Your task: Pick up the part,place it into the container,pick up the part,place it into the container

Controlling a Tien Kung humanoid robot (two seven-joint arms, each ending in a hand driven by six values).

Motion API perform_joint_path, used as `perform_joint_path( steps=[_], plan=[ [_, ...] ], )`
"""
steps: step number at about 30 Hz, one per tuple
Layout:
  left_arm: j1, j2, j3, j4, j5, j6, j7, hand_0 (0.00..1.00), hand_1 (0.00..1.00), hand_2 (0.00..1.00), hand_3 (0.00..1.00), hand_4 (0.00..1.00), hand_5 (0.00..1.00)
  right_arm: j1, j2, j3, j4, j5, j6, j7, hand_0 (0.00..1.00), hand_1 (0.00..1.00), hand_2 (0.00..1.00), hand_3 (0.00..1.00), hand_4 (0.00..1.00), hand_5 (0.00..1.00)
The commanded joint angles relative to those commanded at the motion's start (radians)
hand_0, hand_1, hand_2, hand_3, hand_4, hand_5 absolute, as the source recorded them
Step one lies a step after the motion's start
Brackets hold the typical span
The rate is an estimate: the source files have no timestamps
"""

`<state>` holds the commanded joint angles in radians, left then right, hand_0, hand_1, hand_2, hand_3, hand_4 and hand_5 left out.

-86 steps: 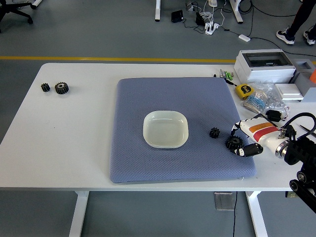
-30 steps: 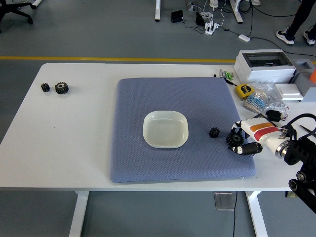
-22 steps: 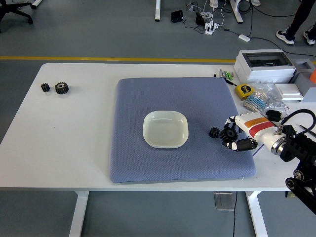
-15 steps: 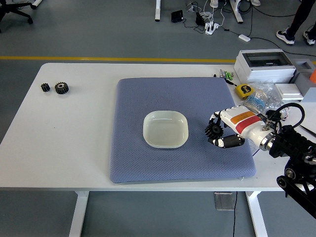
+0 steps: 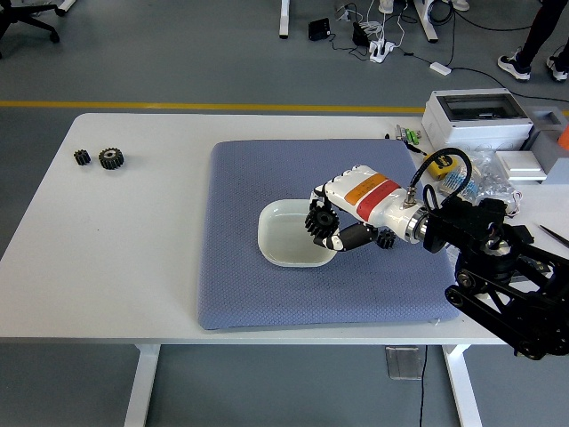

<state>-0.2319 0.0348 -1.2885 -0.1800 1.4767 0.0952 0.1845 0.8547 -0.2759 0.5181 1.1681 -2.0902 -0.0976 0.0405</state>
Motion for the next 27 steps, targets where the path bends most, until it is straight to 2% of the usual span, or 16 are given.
perform_joint_path(
  steps=[4, 9, 10, 11, 15, 16, 21, 22, 27],
  plan=[
    [-0.004, 0.003, -0.004, 0.000, 0.002, 0.001, 0.001, 0.669, 0.643, 0.623, 0.559, 0.582, 0.531, 0.051, 0.050, -0.038, -0.066, 0.001, 0.009, -0.018, 0.161, 0.393, 0.486, 0.506, 0.715, 0.406],
    [-0.006, 0.003, 0.008, 0.000, -0.006, 0.006, 0.001, 0.669, 0.643, 0.623, 0.559, 0.582, 0.531, 0.110, 0.121, -0.098, -0.139, -0.006, 0.044, -0.053, 0.161, 0.393, 0.486, 0.506, 0.715, 0.406],
    [-0.006, 0.002, 0.017, 0.000, -0.014, 0.008, -0.001, 0.669, 0.653, 0.630, 0.559, 0.582, 0.531, 0.117, 0.130, -0.103, -0.151, -0.008, 0.059, -0.062, 0.263, 0.449, 0.528, 0.514, 0.777, 0.367],
    [-0.006, 0.001, 0.029, 0.000, -0.024, 0.011, -0.003, 0.669, 0.653, 0.630, 0.559, 0.582, 0.531, 0.124, 0.141, -0.108, -0.163, -0.011, 0.078, -0.070, 0.263, 0.449, 0.528, 0.514, 0.777, 0.367],
    [-0.006, -0.003, 0.039, 0.000, -0.031, 0.023, -0.007, 0.669, 0.653, 0.630, 0.559, 0.582, 0.531, 0.141, 0.167, -0.119, -0.193, -0.016, 0.102, -0.083, 0.263, 0.449, 0.528, 0.514, 0.777, 0.367],
    [-0.006, -0.002, 0.044, 0.000, -0.036, 0.023, -0.008, 0.669, 0.654, 0.630, 0.559, 0.584, 0.534, 0.145, 0.171, -0.122, -0.196, -0.019, 0.111, -0.088, 0.354, 0.479, 0.602, 0.788, 0.891, 0.354],
    [-0.005, -0.004, 0.046, 0.000, -0.041, 0.027, -0.008, 0.669, 0.654, 0.630, 0.559, 0.584, 0.534, 0.150, 0.181, -0.132, -0.204, -0.015, 0.090, -0.077, 0.354, 0.479, 0.602, 0.788, 0.891, 0.354],
    [-0.005, -0.004, 0.045, 0.000, -0.042, 0.027, -0.008, 0.670, 0.656, 0.632, 0.559, 0.584, 0.535, 0.150, 0.182, -0.133, -0.205, -0.015, 0.087, -0.074, 0.435, 0.511, 0.725, 0.945, 0.975, 0.355],
    [-0.004, -0.005, 0.037, 0.000, -0.032, 0.026, -0.007, 0.670, 0.656, 0.632, 0.559, 0.584, 0.535, 0.146, 0.179, -0.127, -0.203, -0.020, 0.081, -0.066, 0.435, 0.511, 0.725, 0.945, 0.975, 0.355]
  ],
)
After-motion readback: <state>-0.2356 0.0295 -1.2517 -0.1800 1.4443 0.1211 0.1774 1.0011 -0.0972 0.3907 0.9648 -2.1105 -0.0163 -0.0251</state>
